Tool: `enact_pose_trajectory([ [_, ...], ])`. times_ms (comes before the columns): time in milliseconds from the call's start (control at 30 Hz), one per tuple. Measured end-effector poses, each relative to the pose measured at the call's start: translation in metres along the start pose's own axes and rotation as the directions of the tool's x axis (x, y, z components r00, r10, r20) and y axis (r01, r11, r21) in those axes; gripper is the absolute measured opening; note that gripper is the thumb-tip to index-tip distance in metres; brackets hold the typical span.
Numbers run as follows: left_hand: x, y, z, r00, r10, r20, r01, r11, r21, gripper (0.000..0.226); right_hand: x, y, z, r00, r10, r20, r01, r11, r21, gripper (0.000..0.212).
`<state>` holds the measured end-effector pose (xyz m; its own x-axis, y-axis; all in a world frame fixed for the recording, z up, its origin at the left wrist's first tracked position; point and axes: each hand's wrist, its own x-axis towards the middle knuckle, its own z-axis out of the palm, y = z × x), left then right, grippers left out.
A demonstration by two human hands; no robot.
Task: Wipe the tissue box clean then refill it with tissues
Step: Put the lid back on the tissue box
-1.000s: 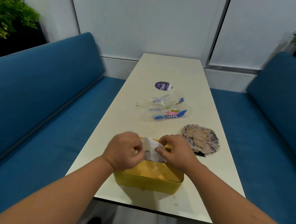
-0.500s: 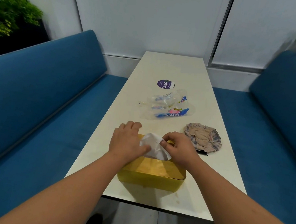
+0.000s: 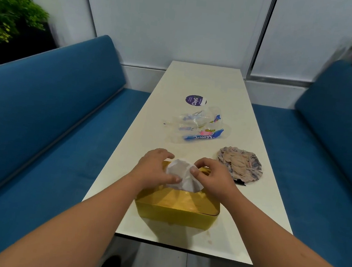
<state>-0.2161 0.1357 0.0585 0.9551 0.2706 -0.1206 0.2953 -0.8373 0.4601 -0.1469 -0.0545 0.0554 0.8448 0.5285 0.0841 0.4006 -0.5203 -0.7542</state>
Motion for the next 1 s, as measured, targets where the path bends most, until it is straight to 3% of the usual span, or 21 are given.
enact_pose_trajectory([
  [67,-0.004,-0.002,-0.005,0.999,0.032,-0.034,-0.038,0.982,-0.186,0.05,-0.001,0.002,-0.003,0.999,-0.023,0.022,0.023,1.0,-0.003,0.019],
  [233,-0.008,0.003,-0.005,0.994,-0.011,-0.107,-0.019,0.962,-0.273,0.02,0.007,-0.001,0.006,1.0,-0.015,-0.025,0.012,0.992,-0.124,0.018],
  [533,-0.013,-0.004,-0.007,0.977,0.0,-0.211,-0.062,0.955,-0.29,0.023,0.004,0.0,0.006,0.999,-0.049,-0.015,0.046,0.982,-0.182,0.021],
  [667,-0.015,0.0,-0.007,0.975,0.041,-0.218,-0.11,0.943,-0.314,0.031,0.003,0.001,0.004,0.999,-0.038,-0.011,0.037,0.991,-0.127,0.026],
  [833,-0.013,0.007,-0.005,0.983,0.101,-0.15,-0.125,0.979,-0.158,0.028,0.002,-0.001,0.005,0.995,-0.093,0.028,0.097,0.959,-0.267,0.024],
  [1000,-0.01,0.007,-0.007,0.985,0.099,-0.141,-0.117,0.985,-0.124,0.024,-0.003,-0.001,0.005,0.98,-0.166,-0.113,0.139,0.967,-0.214,0.035],
])
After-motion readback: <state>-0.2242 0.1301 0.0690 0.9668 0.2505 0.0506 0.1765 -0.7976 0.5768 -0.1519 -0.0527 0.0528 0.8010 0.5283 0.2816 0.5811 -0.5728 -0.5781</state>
